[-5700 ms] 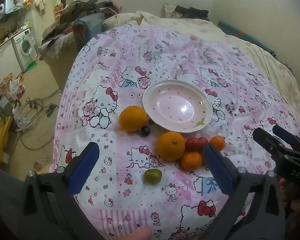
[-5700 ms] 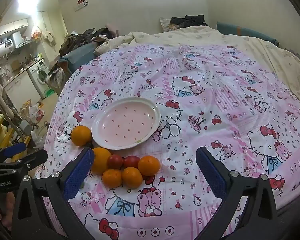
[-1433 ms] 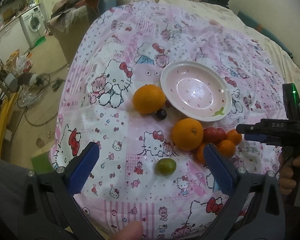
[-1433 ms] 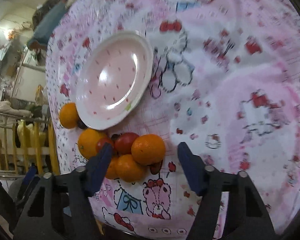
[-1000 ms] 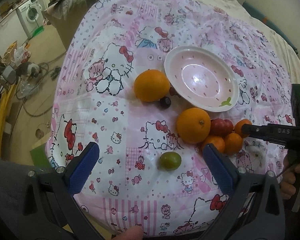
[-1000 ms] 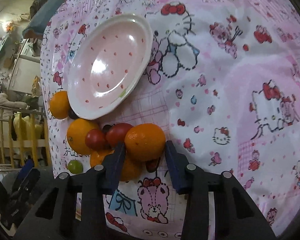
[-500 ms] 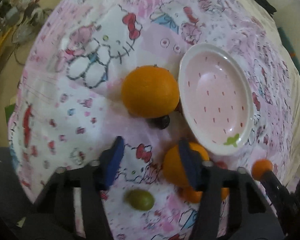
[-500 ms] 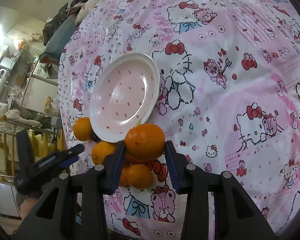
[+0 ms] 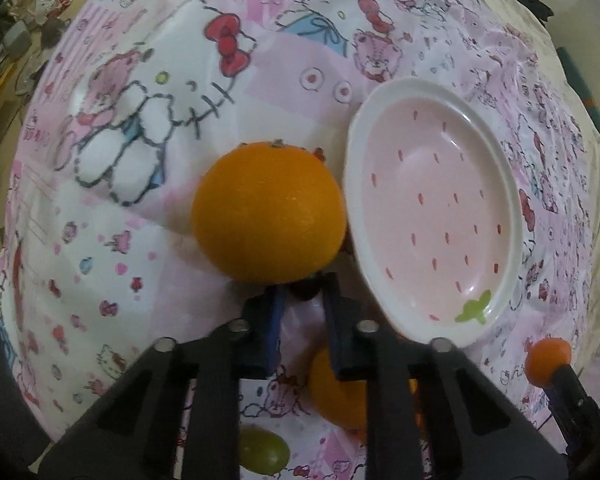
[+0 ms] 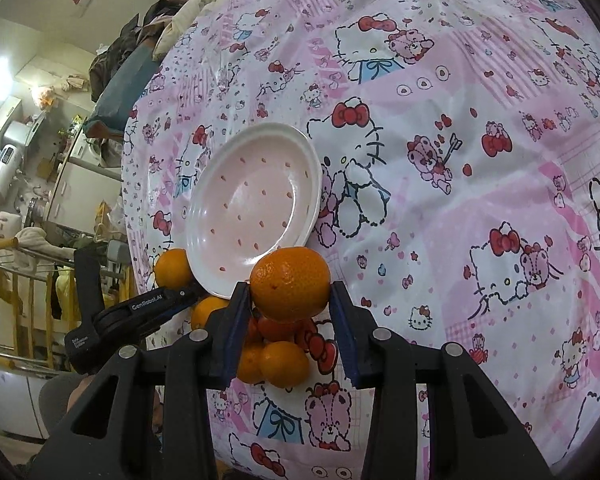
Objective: Organize fruits
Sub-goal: 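Grasp the black grape beside the large orange with the left tool while the right holds the tangerine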
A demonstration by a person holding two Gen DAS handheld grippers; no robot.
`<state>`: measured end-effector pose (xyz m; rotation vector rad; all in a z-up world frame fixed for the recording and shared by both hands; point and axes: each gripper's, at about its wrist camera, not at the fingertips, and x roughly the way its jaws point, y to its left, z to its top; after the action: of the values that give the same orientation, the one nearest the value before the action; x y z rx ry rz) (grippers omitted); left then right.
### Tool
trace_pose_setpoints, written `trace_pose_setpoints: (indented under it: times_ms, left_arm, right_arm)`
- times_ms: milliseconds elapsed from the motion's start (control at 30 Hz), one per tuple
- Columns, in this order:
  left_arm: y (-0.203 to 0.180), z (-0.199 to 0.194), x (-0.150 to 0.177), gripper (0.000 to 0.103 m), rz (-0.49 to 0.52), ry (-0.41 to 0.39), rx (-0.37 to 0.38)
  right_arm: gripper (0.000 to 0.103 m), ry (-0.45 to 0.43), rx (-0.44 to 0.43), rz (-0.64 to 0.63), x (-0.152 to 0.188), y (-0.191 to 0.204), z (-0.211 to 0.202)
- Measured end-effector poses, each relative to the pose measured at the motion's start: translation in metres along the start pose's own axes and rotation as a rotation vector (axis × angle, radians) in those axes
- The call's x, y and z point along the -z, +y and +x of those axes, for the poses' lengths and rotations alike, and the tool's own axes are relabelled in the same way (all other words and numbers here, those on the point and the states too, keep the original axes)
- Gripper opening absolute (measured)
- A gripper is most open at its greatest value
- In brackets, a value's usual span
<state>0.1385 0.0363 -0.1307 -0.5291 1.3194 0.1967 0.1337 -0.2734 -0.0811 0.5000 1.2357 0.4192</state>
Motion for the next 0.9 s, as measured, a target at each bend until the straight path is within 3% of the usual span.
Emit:
trace_pose_setpoints:
  times_ms: [433,900]
  left_arm:
    - [-0.004,-0.007,0.01,0.013,0.049,0.006,-0.028]
    - [-0.011,-0.048,0.034,0.01,0.155,-0.047,-0.046]
  right_arm:
    - [0.042,-0.009,0.025,-0.012,-0.003,0.0,0.001]
    - [0.042,-0.024,0.026,-0.043,0.001,0.006,-0.005]
